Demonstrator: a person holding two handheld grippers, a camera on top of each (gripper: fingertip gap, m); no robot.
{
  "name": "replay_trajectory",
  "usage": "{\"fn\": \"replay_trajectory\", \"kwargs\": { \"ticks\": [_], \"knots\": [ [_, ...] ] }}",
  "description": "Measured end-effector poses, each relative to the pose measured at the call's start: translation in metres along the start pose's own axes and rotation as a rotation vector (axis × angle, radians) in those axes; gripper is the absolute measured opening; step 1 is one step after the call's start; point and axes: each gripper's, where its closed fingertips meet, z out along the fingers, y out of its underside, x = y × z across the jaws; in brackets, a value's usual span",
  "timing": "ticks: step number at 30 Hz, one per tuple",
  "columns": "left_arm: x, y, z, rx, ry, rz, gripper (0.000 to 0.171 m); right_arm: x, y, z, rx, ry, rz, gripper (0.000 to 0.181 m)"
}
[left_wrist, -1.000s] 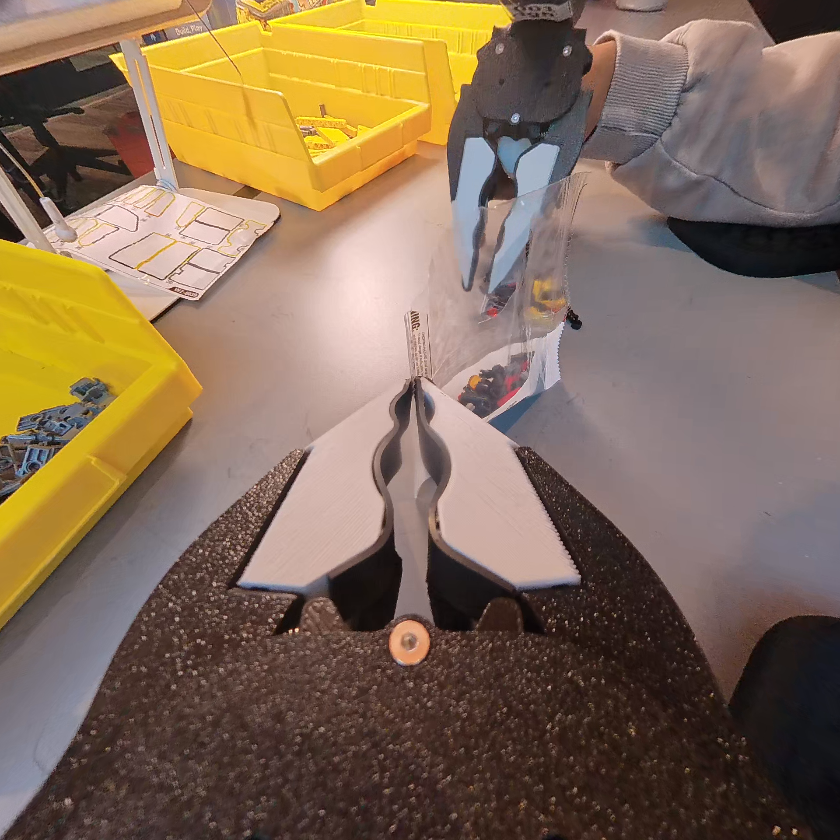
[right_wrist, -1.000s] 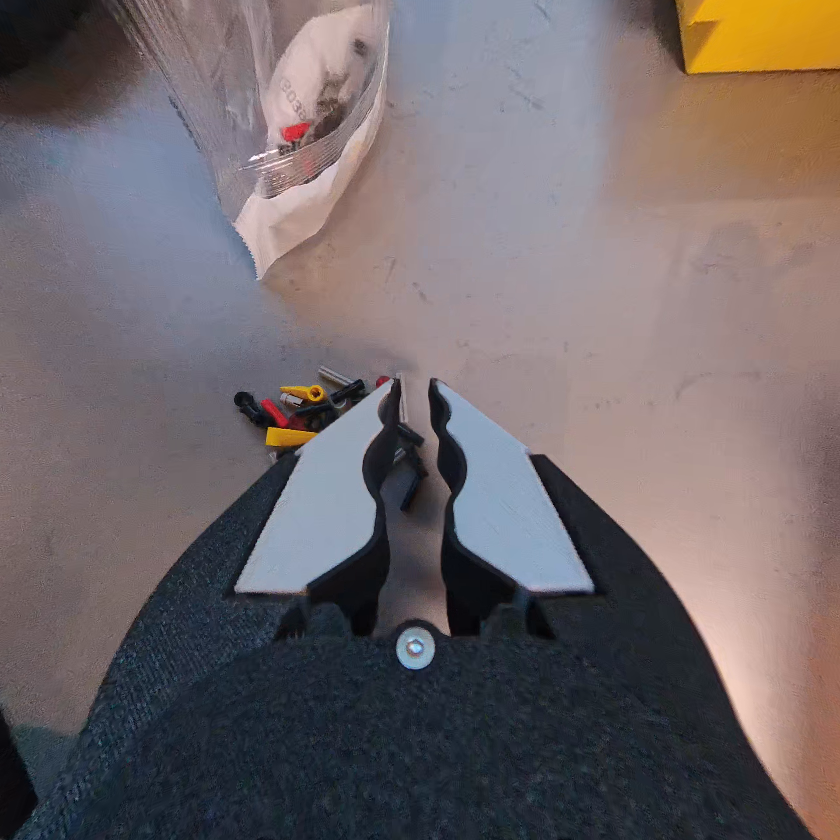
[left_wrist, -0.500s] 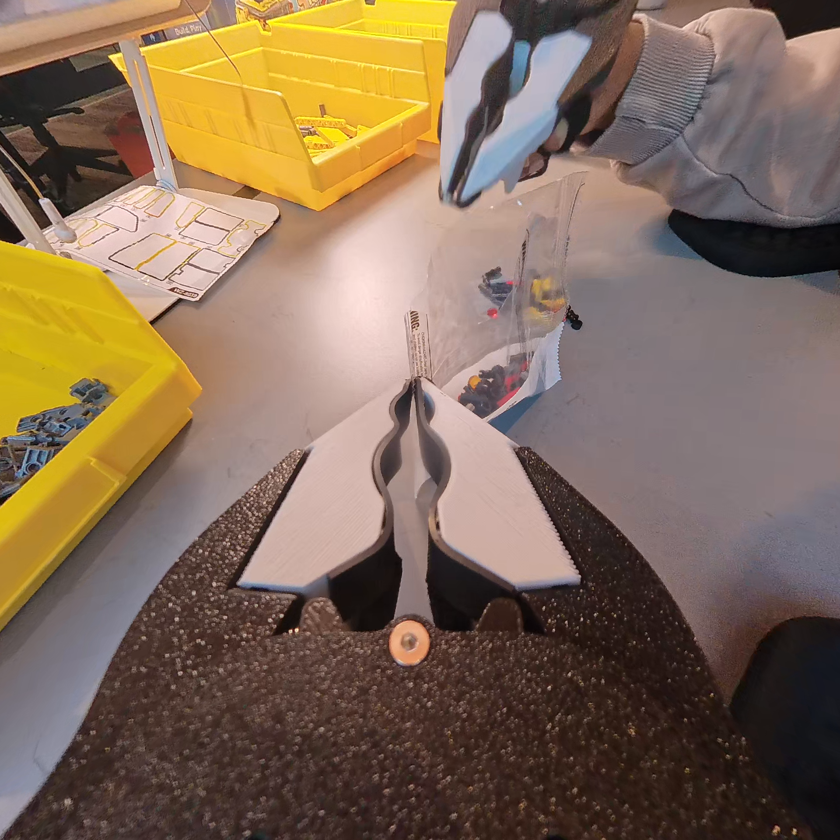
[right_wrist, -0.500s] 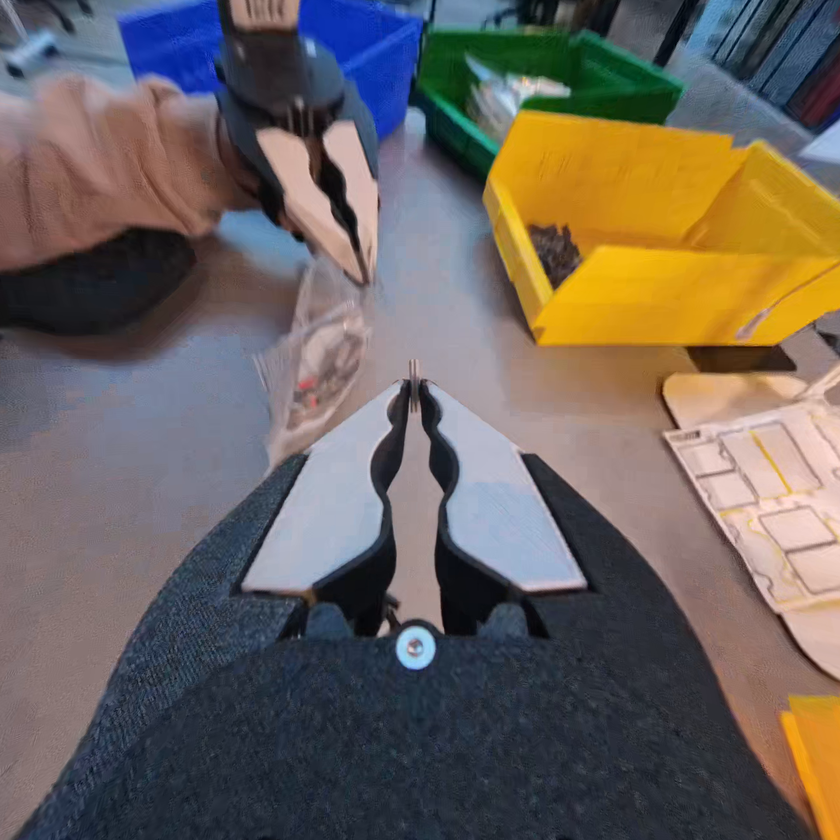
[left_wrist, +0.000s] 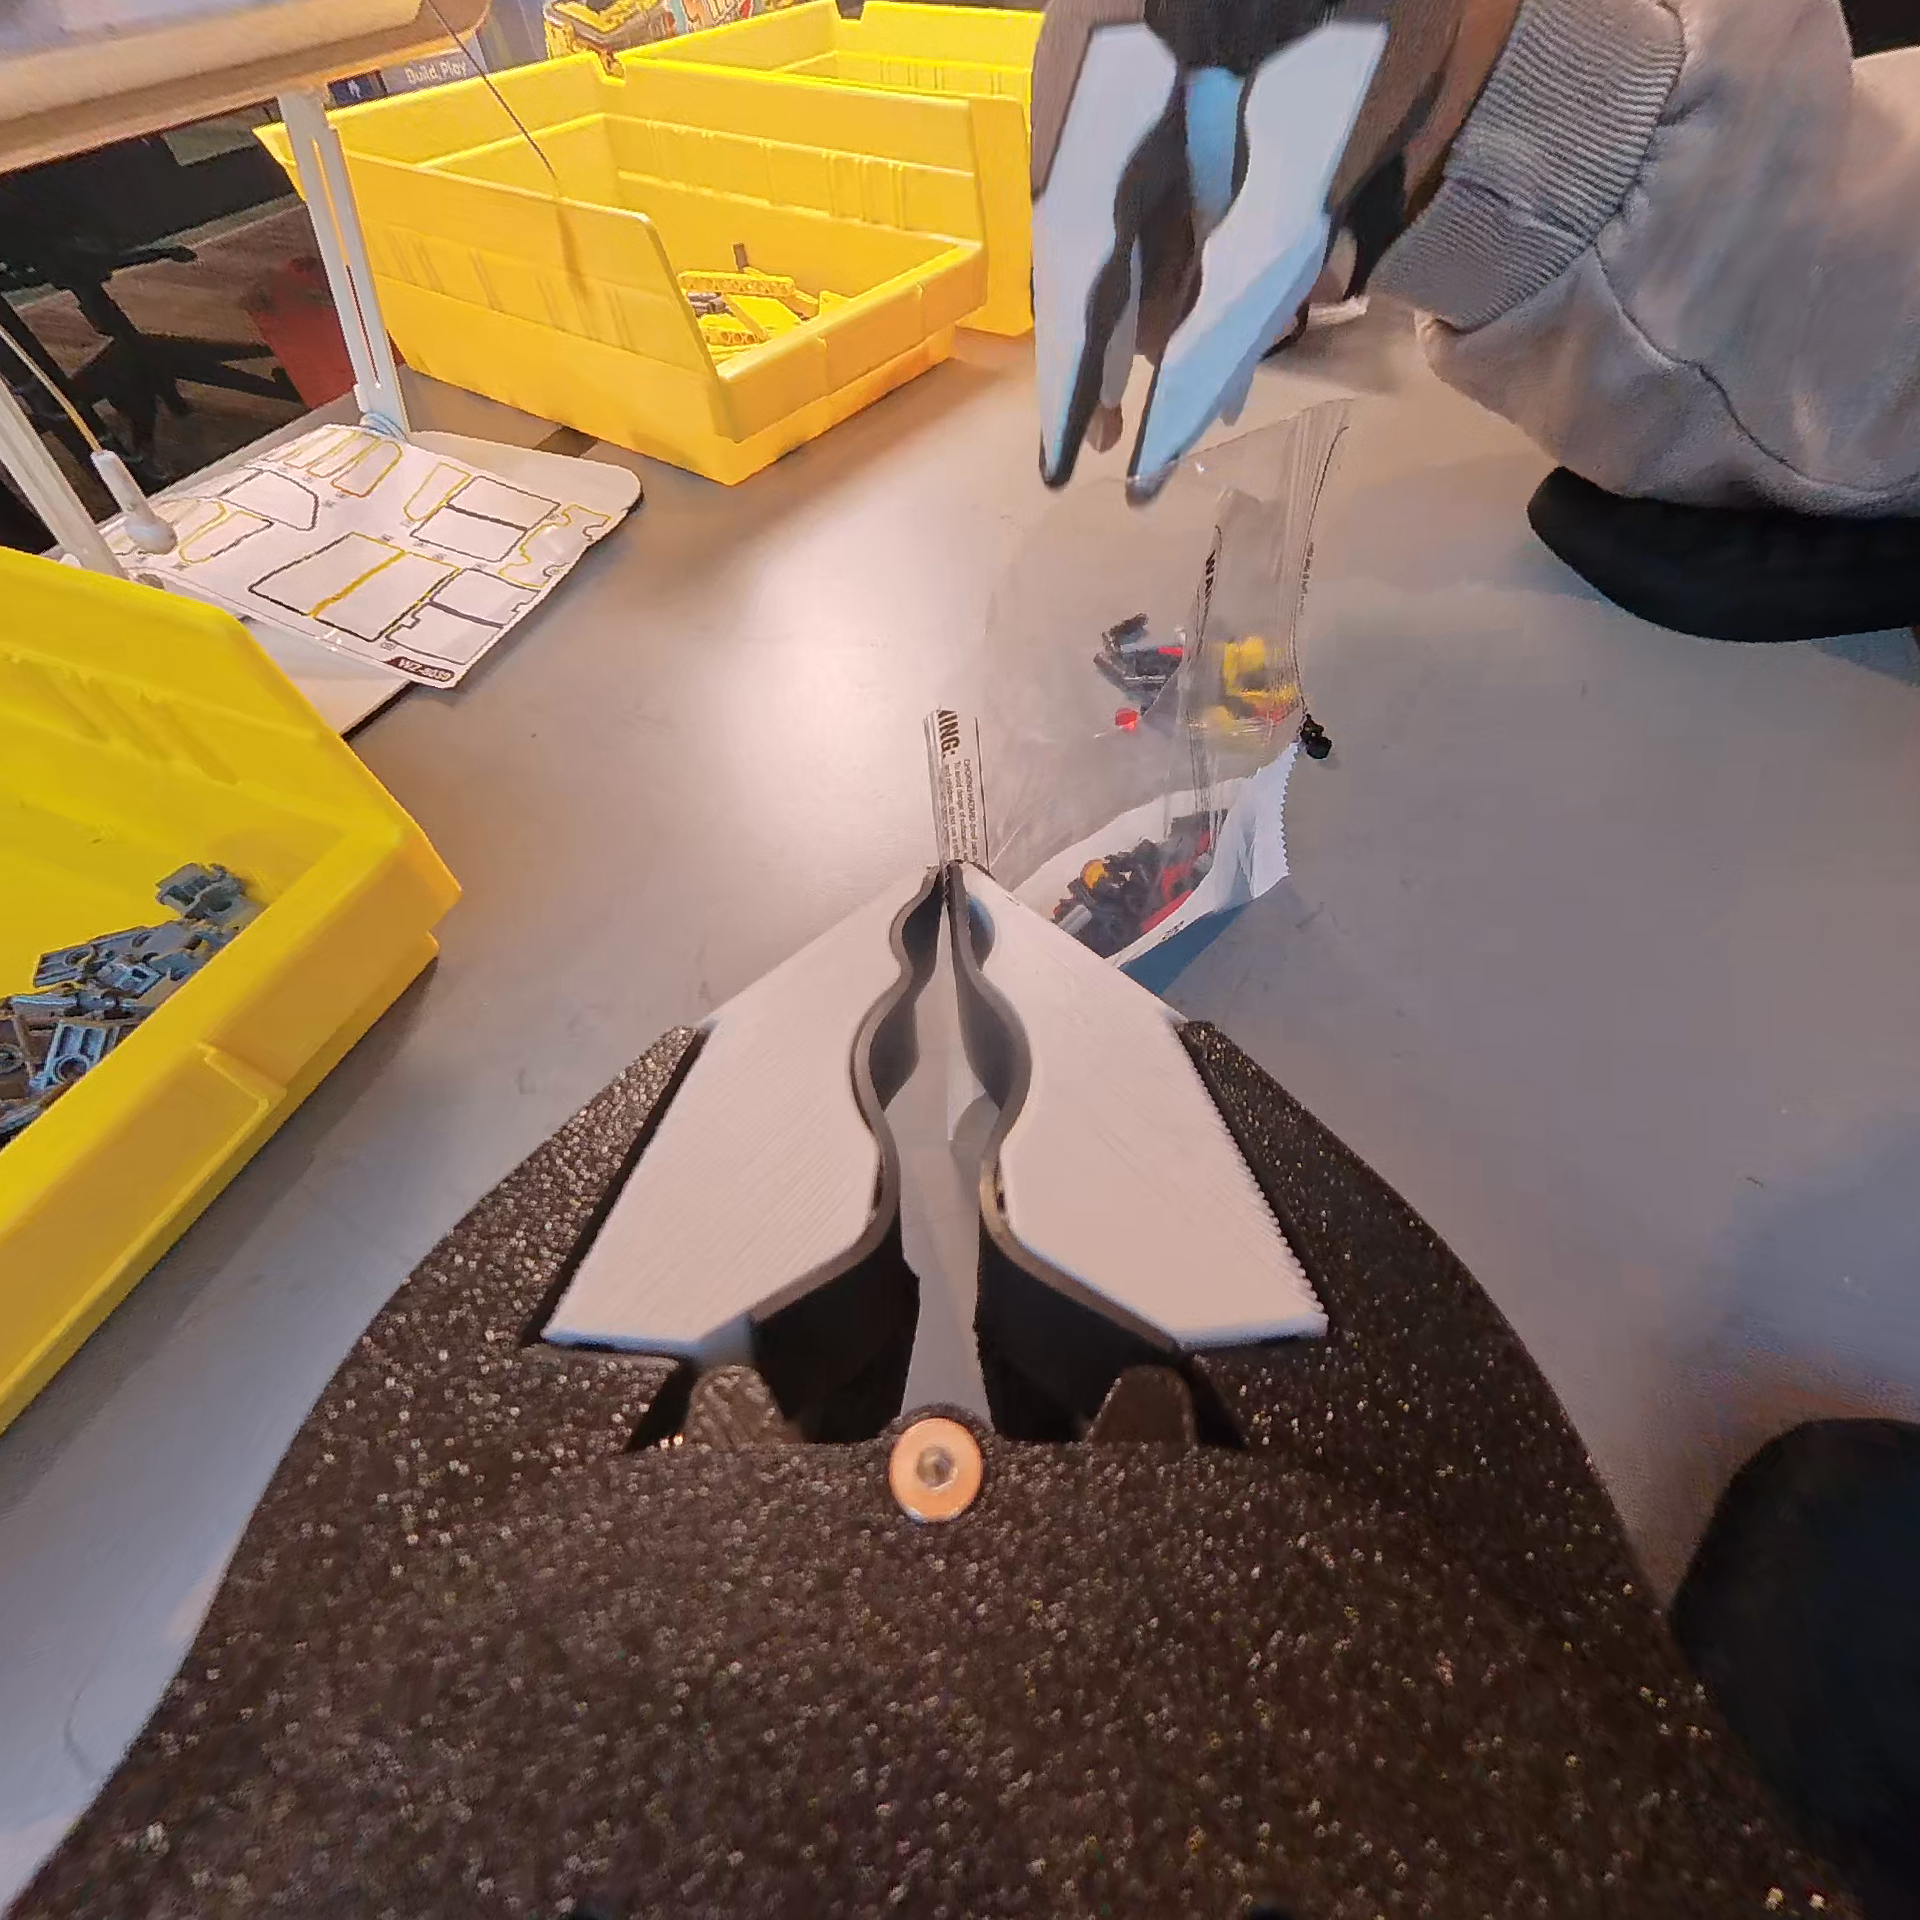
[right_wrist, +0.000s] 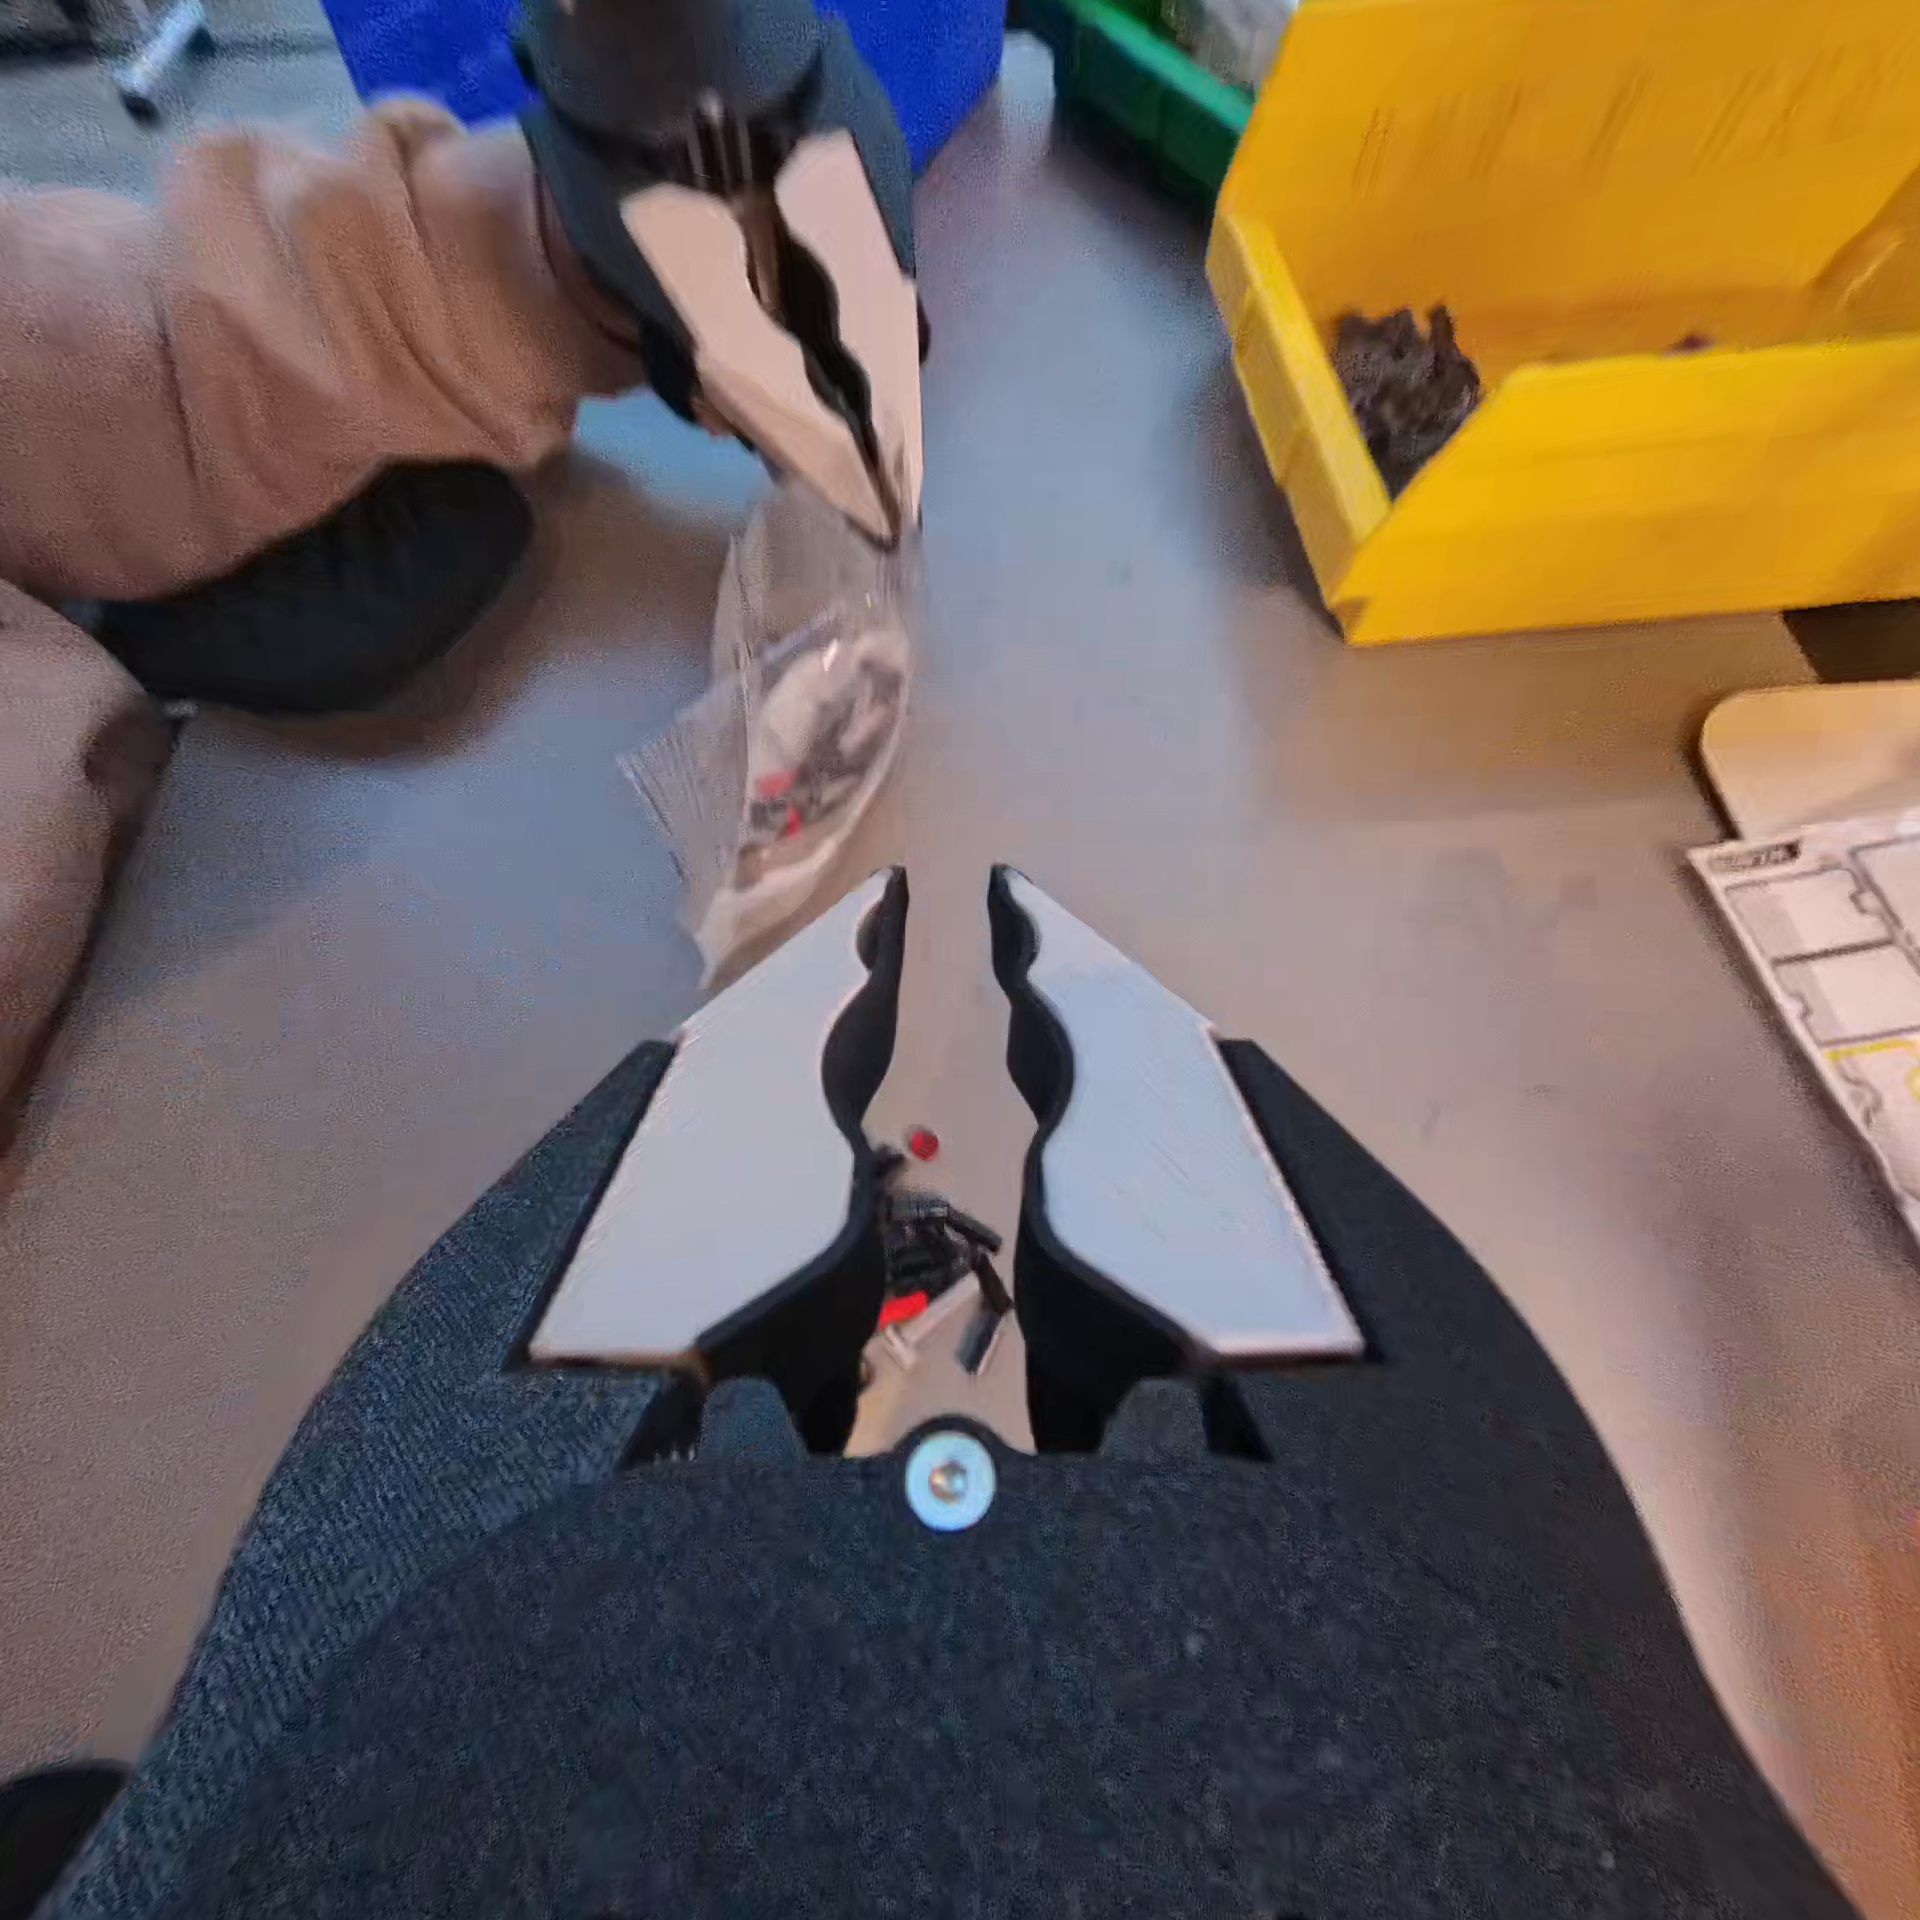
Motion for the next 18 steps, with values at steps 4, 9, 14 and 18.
{"fn": "replay_trajectory", "kwargs": {
  "ticks": [4, 9, 14, 18],
  "knots": [
    [0.0, 0.0, 0.001, 0.002, -0.002, 0.002, 0.0, -0.006, 0.066, 0.009, -0.287, -0.044, -0.03, 0.017],
    [0.003, -0.002, 0.003, 0.006, 0.009, 0.005, 0.0, -0.007, 0.091, 0.019, -0.405, -0.044, -0.042, 0.012],
    [0.005, -0.002, 0.005, 0.005, 0.018, 0.01, 0.0, -0.006, 0.097, 0.021, -0.438, -0.032, -0.055, 0.006],
    [0.007, -0.005, 0.007, 0.014, 0.02, 0.01, 0.0, -0.001, 0.087, 0.018, -0.387, -0.008, -0.076, 0.006]
  ]
}}
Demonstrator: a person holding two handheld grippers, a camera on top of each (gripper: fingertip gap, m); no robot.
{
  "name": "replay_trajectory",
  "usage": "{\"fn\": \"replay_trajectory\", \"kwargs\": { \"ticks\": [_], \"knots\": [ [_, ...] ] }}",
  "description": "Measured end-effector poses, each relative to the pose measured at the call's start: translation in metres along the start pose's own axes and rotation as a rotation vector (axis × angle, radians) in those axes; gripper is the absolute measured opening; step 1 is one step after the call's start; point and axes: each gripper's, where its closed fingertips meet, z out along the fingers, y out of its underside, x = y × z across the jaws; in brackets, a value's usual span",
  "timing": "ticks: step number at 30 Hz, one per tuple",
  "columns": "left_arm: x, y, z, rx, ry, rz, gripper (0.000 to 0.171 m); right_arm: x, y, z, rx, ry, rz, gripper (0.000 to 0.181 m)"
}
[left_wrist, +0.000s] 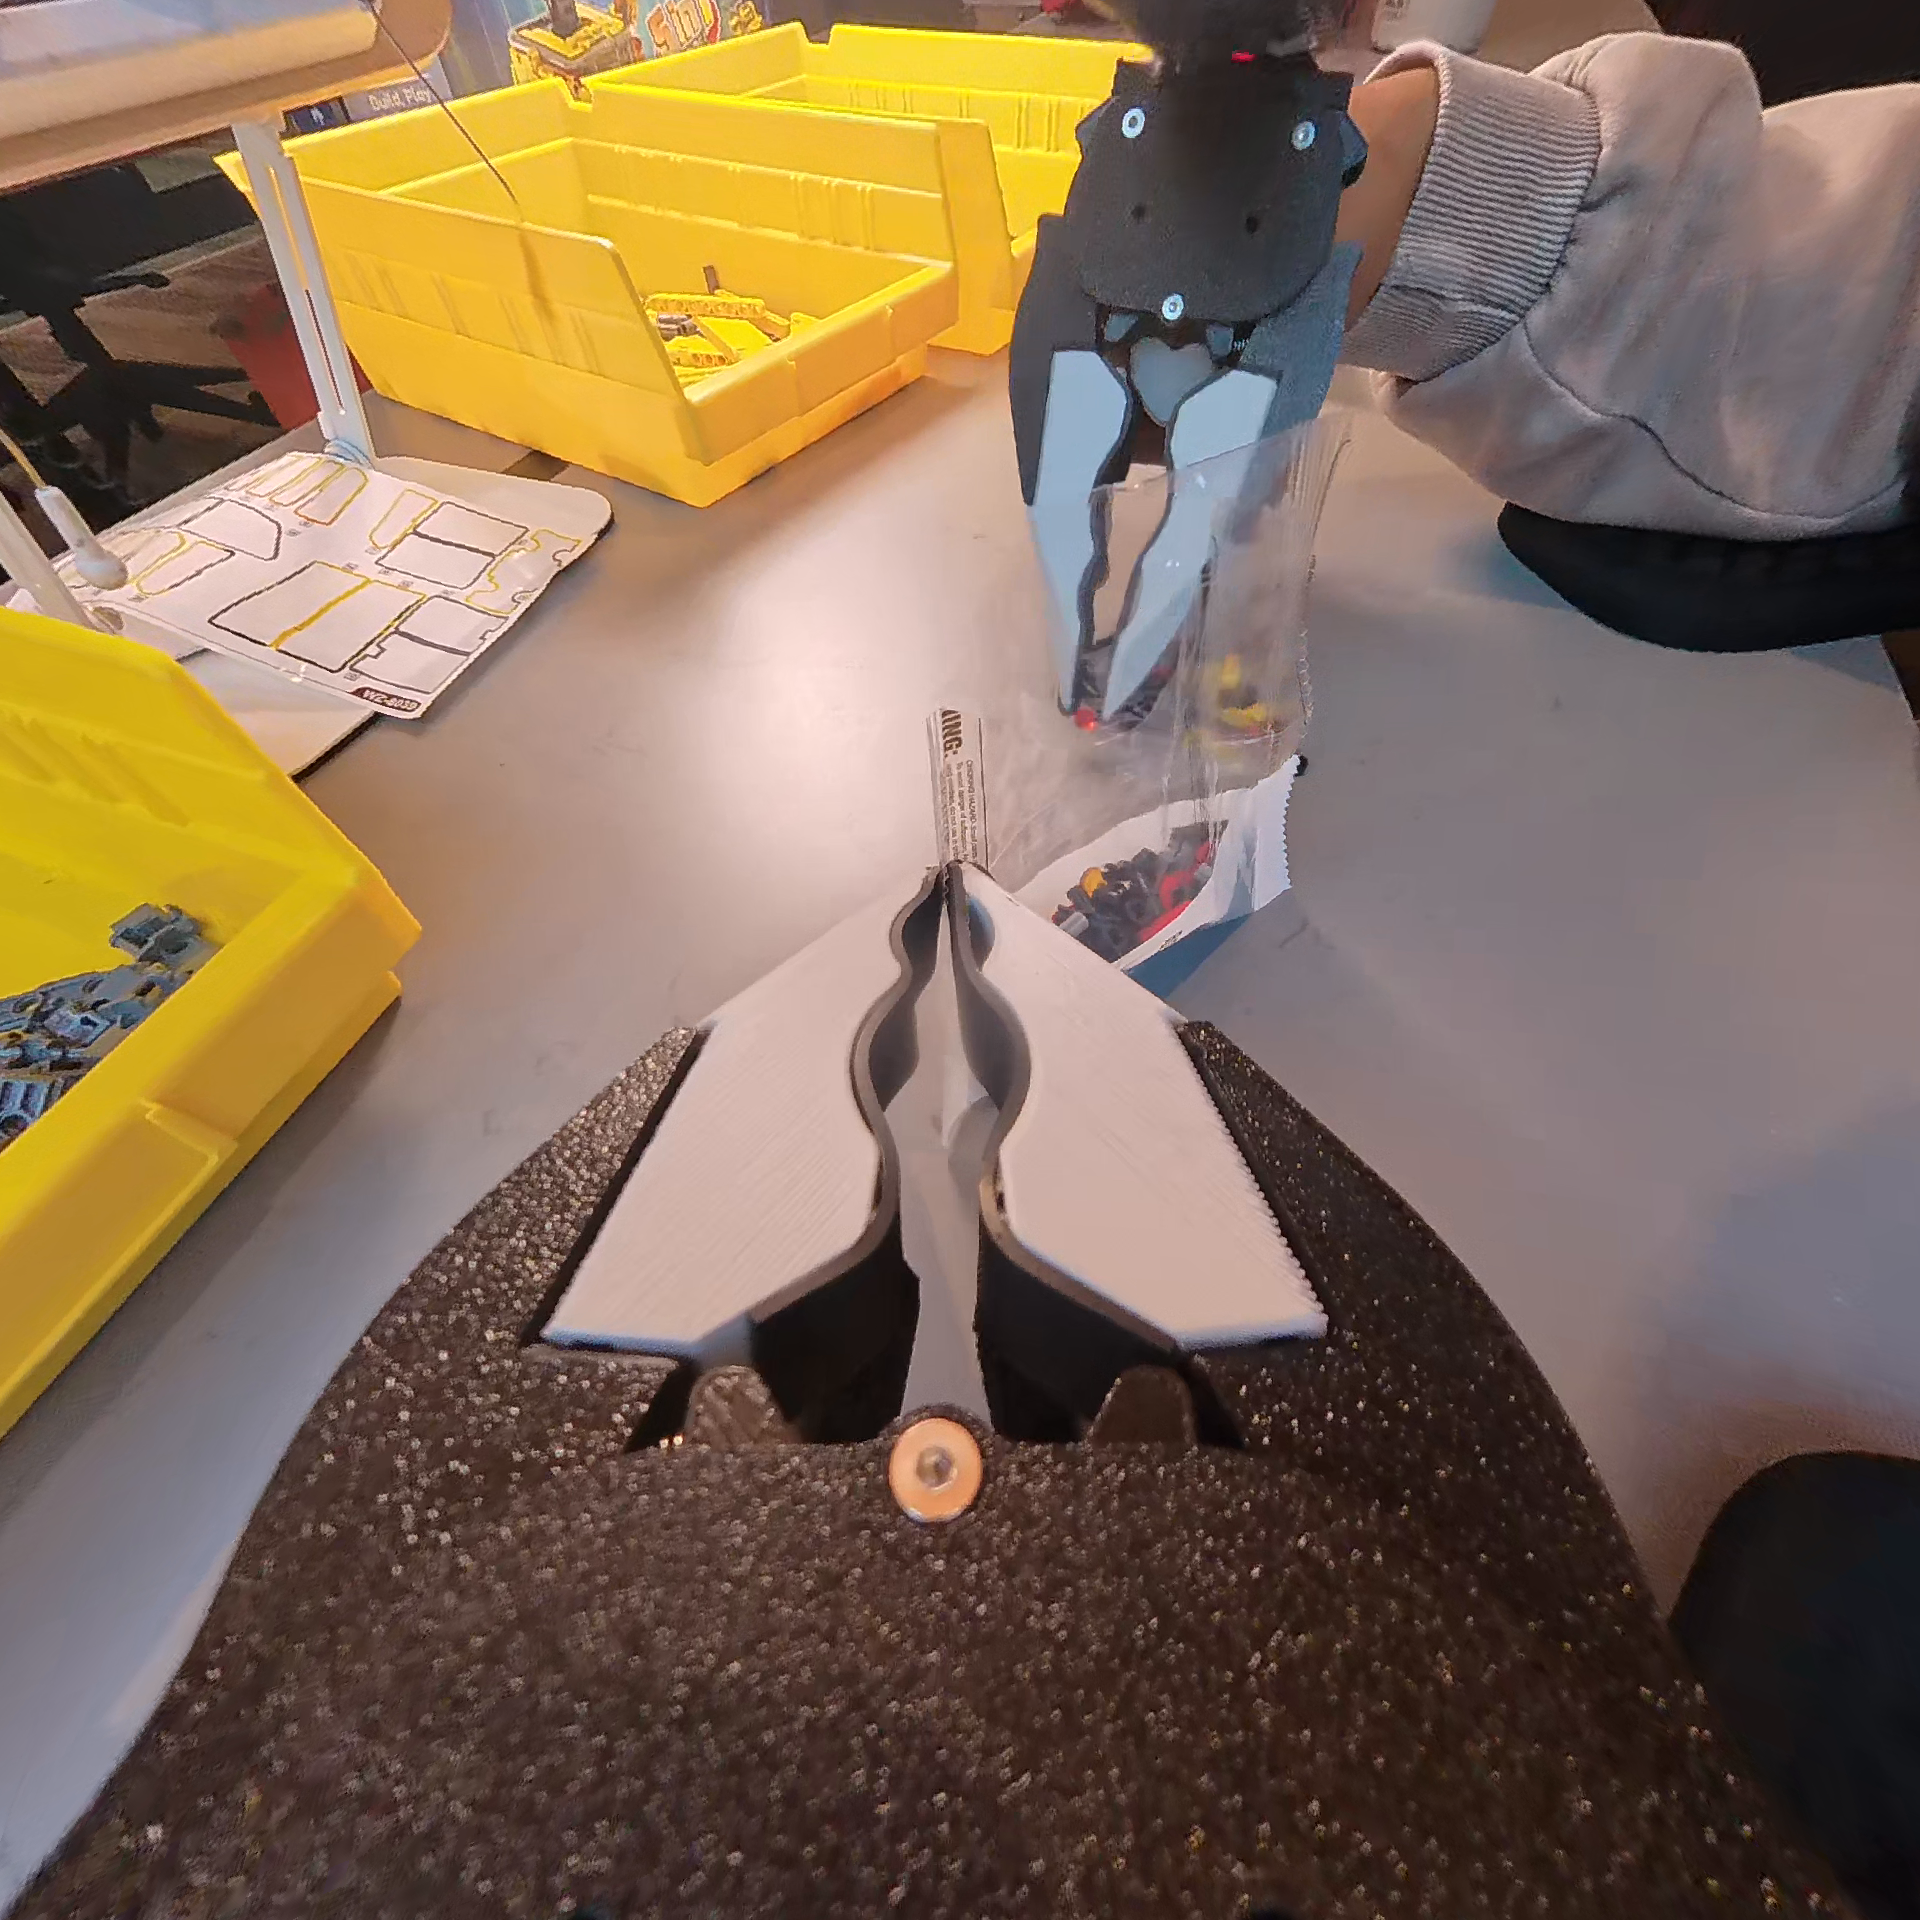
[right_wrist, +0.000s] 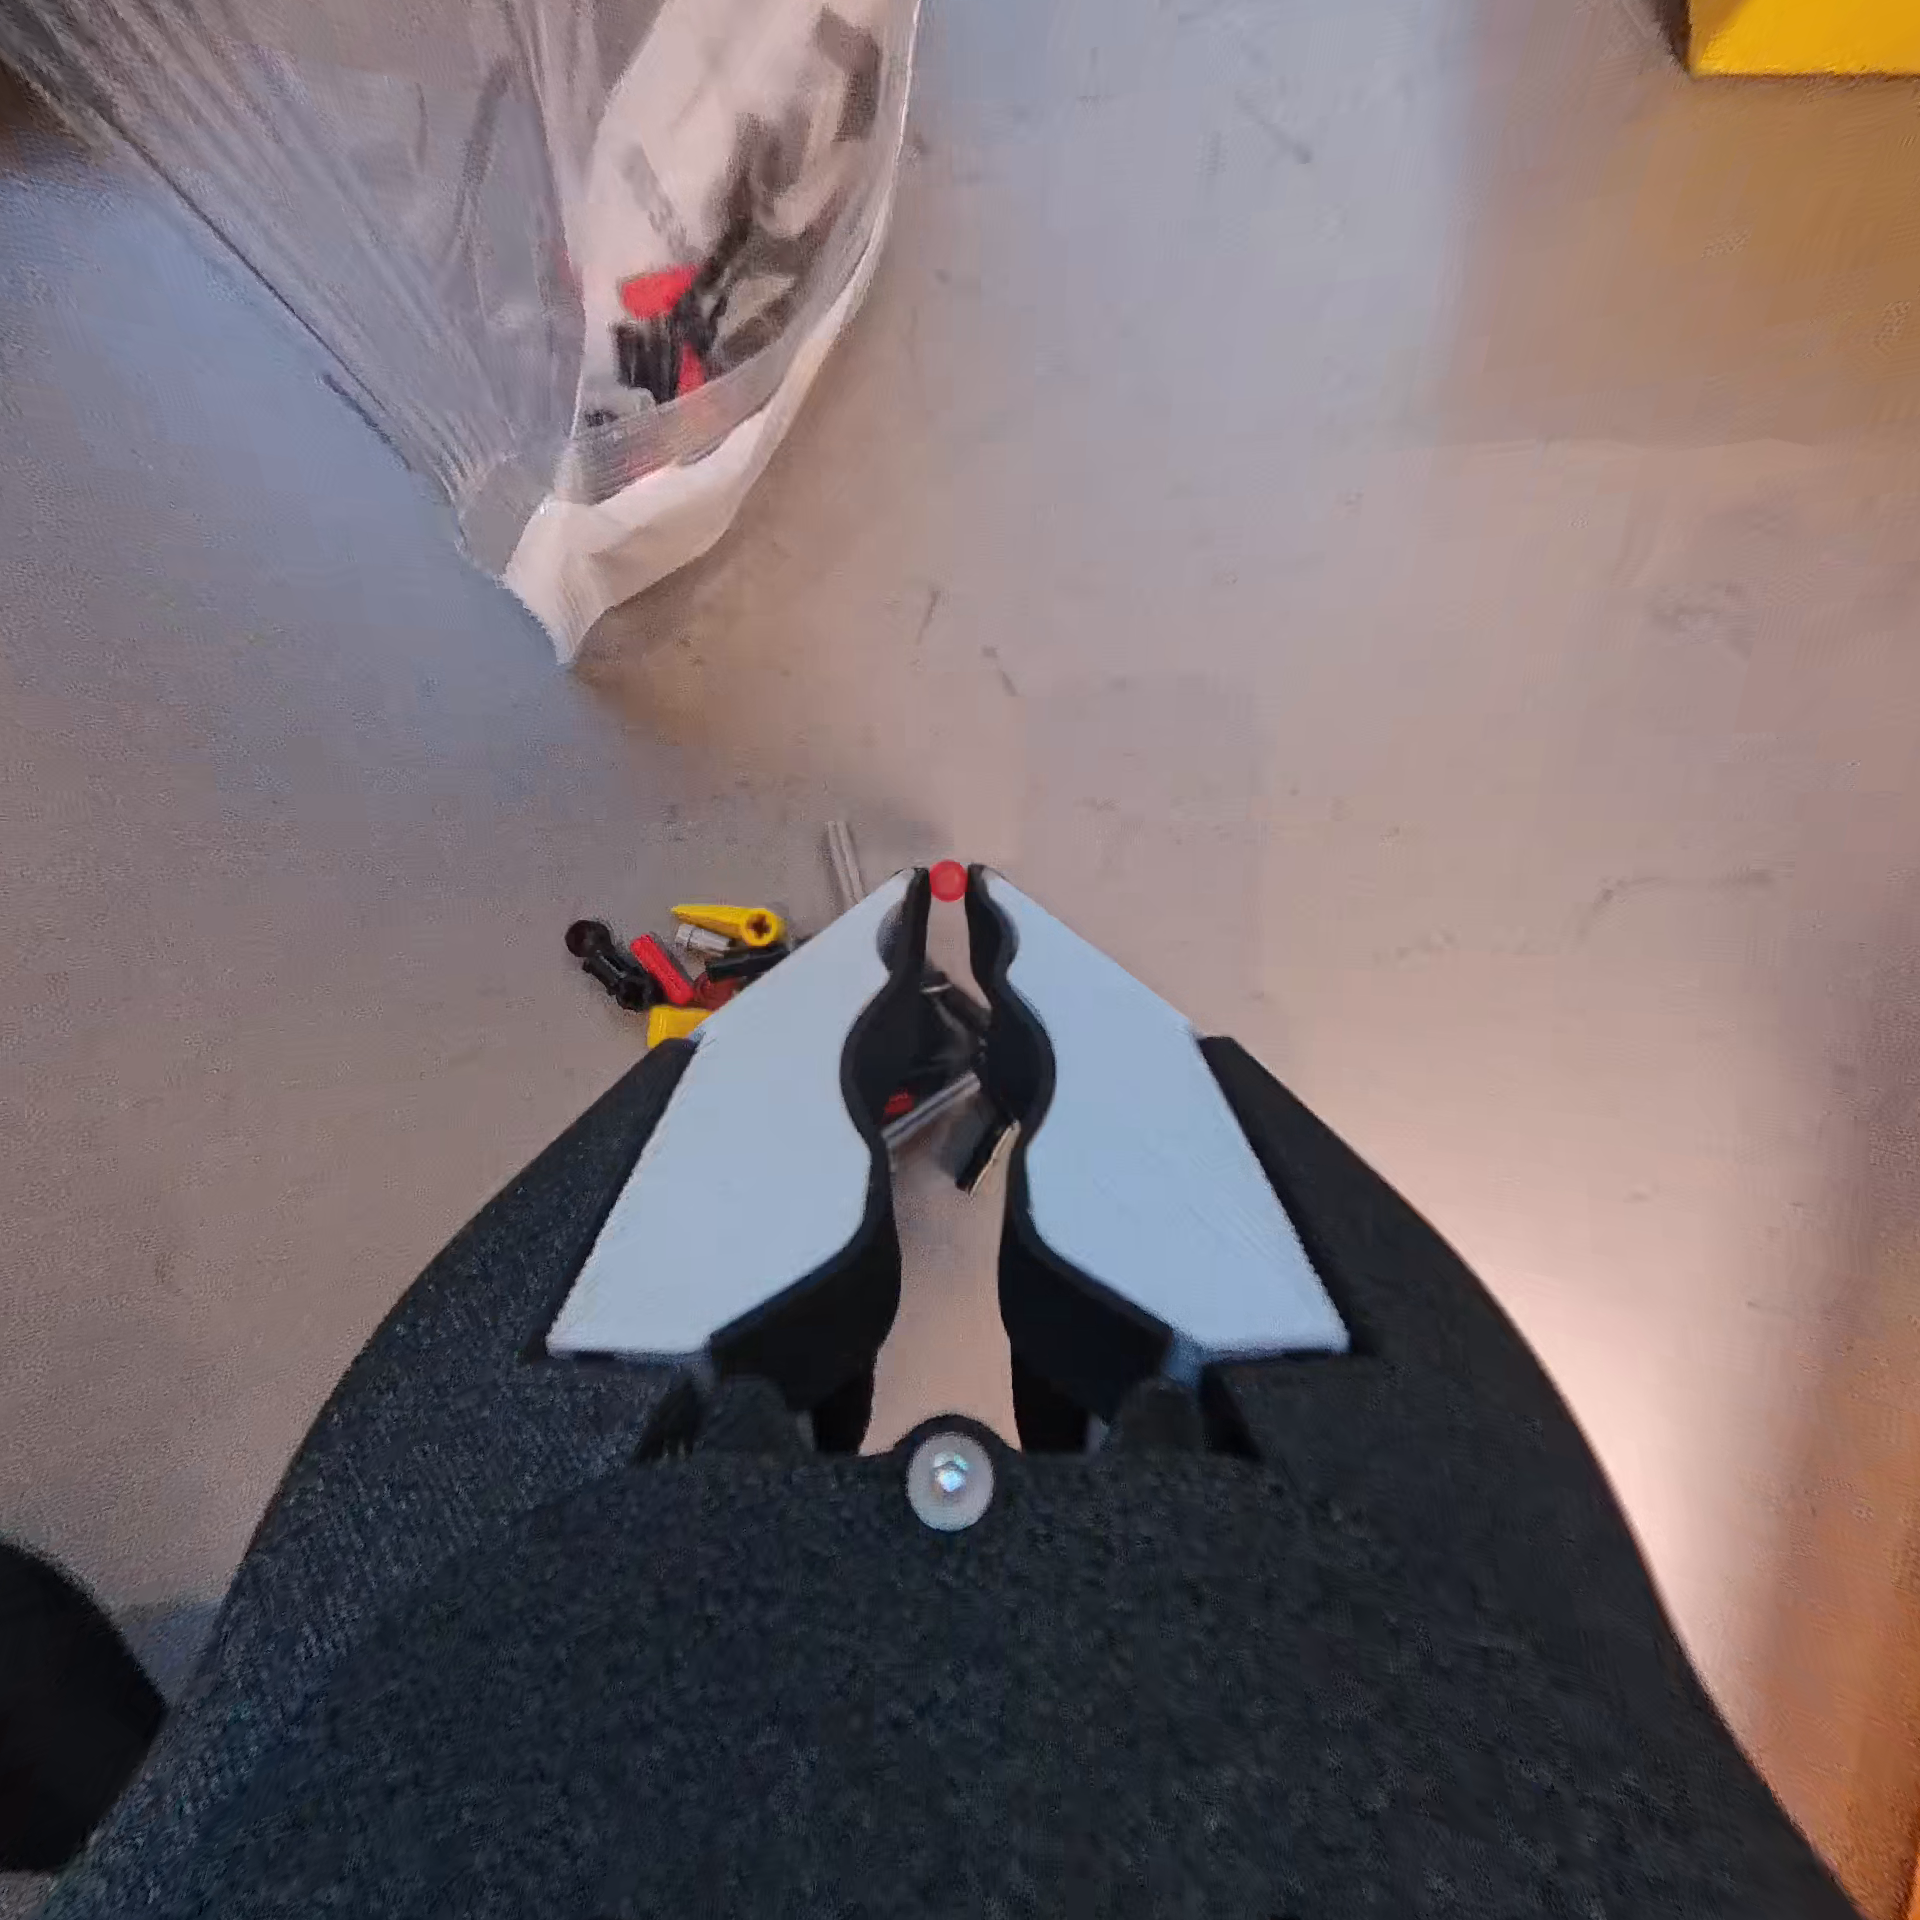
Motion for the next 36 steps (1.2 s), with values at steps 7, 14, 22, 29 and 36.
{"fn": "replay_trajectory", "kwargs": {
  "ticks": [7, 14, 22, 29, 36],
  "knots": [
    [-0.008, -0.014, 0.022, 0.023, -0.096, -0.031, 0.0, -0.006, -0.123, -0.095, 0.685, 0.039, 0.036, 0.006],
    [-0.015, -0.023, 0.032, 0.07, -0.144, -0.103, 0.0, -0.005, -0.122, -0.076, 0.612, 0.057, 0.066, 0.033],
    [-0.044, -0.02, 0.021, 0.126, -0.238, -0.277, 0.0, 0.007, -0.068, -0.066, 0.33, 0.1, 0.124, 0.054],
    [-0.039, -0.02, 0.023, 0.127, -0.208, -0.262, 0.0, 0.055, -0.058, -0.059, 0.401, 0.268, 0.162, 0.043],
    [-0.024, -0.026, 0.06, 0.069, -0.074, -0.155, 0.0, 0.084, -0.033, -0.06, 0.531, 0.287, 0.161, 0.056]
  ]
}}
